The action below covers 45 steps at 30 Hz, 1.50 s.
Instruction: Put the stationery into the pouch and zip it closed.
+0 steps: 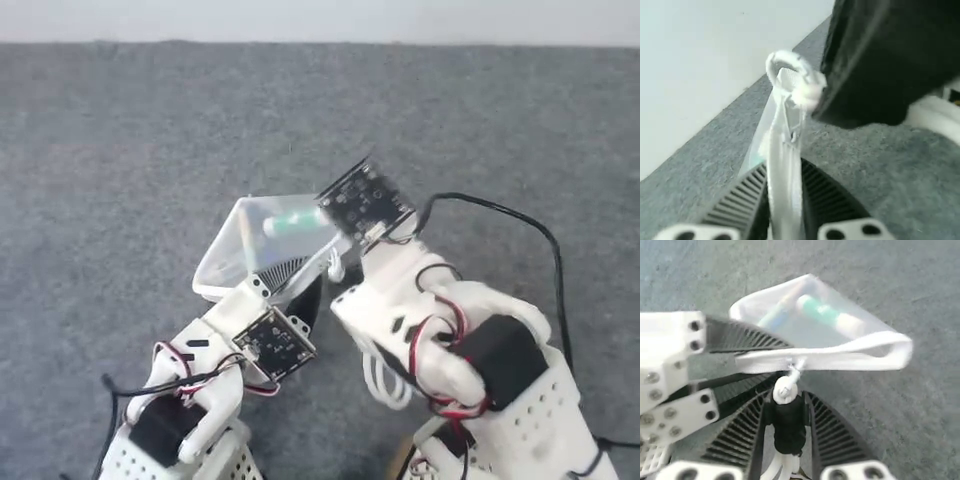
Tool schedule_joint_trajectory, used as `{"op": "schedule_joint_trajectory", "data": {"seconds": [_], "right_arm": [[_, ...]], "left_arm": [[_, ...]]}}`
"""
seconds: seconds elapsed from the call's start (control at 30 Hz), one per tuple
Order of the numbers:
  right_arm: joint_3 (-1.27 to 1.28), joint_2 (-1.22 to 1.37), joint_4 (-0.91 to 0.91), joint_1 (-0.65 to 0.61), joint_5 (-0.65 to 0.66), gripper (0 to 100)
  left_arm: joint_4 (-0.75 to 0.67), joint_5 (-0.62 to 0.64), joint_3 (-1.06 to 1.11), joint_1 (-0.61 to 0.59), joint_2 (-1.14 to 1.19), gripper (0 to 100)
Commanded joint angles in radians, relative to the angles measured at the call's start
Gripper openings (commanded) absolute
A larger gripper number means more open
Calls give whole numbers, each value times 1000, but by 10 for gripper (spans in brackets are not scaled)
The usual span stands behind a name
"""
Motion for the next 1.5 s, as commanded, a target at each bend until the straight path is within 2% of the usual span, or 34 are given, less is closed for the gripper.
{"op": "schedule_joint_trajectory", "data": {"seconds": [0.0,0.17,0.53,0.93,1.47], "right_arm": [[-5,-24,-68,99,-14,6],[-5,-22,-116,182,-72,6],[-17,127,-216,291,-77,6],[-186,320,-209,410,-77,6],[-232,352,-239,513,-68,6]], "left_arm": [[-17,5,-4,-46,6,8],[5,-15,1,-54,6,7],[3,-18,22,-48,6,7],[3,-18,22,-48,6,7],[3,-37,22,-46,6,6]]}}
